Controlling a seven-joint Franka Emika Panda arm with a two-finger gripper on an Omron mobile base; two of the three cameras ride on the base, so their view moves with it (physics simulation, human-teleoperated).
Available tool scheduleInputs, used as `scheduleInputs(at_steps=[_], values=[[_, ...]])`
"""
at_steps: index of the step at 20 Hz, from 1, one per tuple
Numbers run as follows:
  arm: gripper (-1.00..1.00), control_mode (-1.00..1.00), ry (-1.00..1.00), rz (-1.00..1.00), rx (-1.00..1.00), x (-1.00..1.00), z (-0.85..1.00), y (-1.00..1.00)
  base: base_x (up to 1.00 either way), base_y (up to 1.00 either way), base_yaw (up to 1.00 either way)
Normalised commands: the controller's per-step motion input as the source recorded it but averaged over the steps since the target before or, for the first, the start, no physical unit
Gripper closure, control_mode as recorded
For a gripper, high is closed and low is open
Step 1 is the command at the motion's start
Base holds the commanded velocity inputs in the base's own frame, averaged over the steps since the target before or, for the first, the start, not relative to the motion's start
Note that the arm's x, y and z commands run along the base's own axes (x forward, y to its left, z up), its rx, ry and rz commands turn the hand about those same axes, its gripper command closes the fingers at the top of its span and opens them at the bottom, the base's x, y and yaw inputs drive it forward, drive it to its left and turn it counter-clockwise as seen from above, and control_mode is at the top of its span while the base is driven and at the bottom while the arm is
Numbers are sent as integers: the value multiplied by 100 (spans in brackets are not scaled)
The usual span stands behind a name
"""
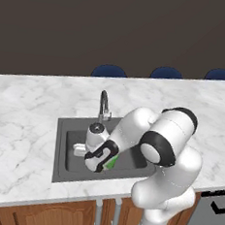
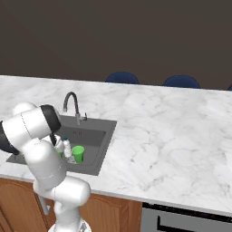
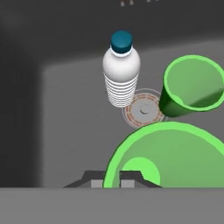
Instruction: Pick the cup and cup and place them in the sink. Then turn on the water.
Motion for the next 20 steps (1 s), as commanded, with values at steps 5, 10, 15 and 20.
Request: scheduleInputs(at_steps=[5,10,15,20], values=[[100,-100,0,-2,0,17,-25,7,0,0,0],[100,-100,0,-7,0,13,-20,22,0,0,0],[100,-100,0,-9,0,10,-17,24,0,0,0],[100,-100,0,-8,0,8,-18,17,0,0,0]])
